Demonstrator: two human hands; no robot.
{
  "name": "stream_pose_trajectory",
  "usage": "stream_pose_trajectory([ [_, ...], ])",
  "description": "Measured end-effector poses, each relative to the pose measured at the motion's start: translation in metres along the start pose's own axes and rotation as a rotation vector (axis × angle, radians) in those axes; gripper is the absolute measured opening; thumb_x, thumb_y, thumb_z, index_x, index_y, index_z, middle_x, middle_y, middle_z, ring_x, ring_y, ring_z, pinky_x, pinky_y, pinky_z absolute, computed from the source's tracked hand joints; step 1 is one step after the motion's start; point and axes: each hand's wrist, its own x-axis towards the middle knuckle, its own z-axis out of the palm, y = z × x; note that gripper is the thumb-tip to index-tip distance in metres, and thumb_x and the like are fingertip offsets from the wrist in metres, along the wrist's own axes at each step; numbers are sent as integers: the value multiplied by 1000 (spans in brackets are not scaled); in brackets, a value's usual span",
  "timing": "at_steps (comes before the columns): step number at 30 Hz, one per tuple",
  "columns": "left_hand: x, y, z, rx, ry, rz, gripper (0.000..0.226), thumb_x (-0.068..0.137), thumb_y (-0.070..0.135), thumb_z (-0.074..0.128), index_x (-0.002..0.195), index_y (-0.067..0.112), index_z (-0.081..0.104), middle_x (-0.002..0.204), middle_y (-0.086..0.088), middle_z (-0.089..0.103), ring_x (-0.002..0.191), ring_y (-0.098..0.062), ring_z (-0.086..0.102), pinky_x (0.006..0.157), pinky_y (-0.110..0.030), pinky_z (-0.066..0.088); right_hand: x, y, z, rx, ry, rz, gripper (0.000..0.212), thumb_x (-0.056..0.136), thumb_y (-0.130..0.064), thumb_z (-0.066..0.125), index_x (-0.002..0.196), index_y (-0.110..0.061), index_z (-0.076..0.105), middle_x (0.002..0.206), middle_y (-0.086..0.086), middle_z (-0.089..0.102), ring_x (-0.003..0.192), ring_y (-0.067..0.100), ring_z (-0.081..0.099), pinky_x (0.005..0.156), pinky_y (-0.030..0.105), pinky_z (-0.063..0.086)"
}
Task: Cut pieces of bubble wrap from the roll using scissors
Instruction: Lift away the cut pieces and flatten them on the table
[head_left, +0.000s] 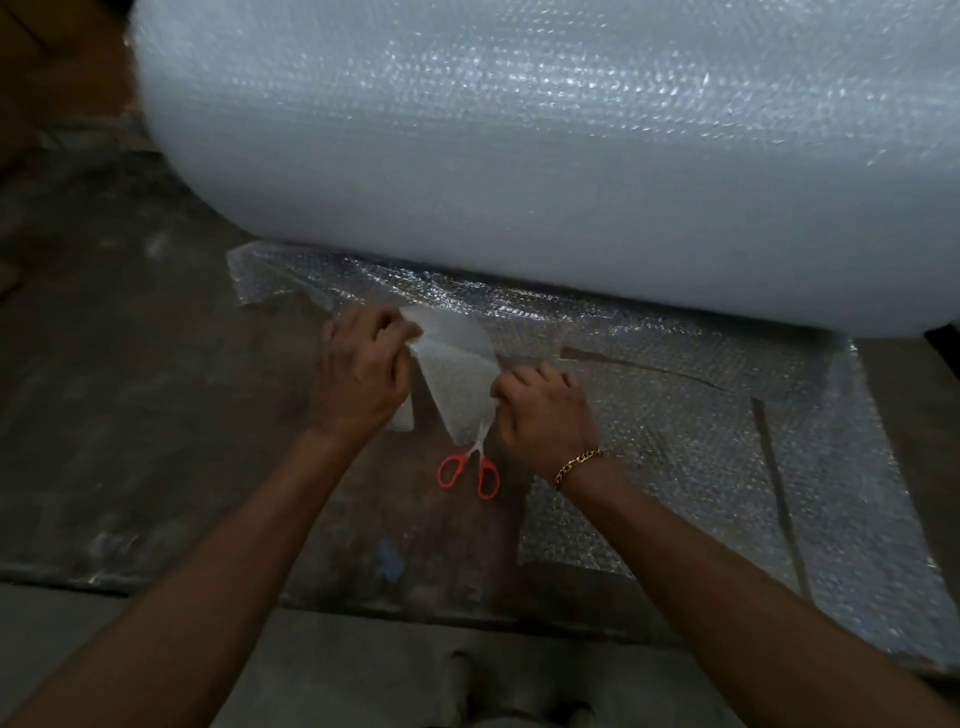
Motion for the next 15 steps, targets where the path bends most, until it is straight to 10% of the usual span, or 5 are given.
stream_pose_trajectory([
  [7, -71, -34, 0, 128, -845, -185, 47, 75, 47, 46, 115, 35, 66, 128, 6, 59, 126, -24, 48, 99, -46, 32, -23, -23, 40, -30, -396, -100, 44, 87, -46, 49, 124, -23, 58, 133, 1, 56, 123, 27, 45, 98, 43, 35],
  [15, -56, -31, 21, 140, -661, -242, 28, 83, 38, 60, 109, 27, 64, 116, -1, 64, 109, -32, 60, 90, -46, 41, -40, 2, 23, 61, -357, 106, 41, 90, -50, 53, 124, -28, 55, 125, -2, 56, 121, 25, 48, 100, 41, 37],
])
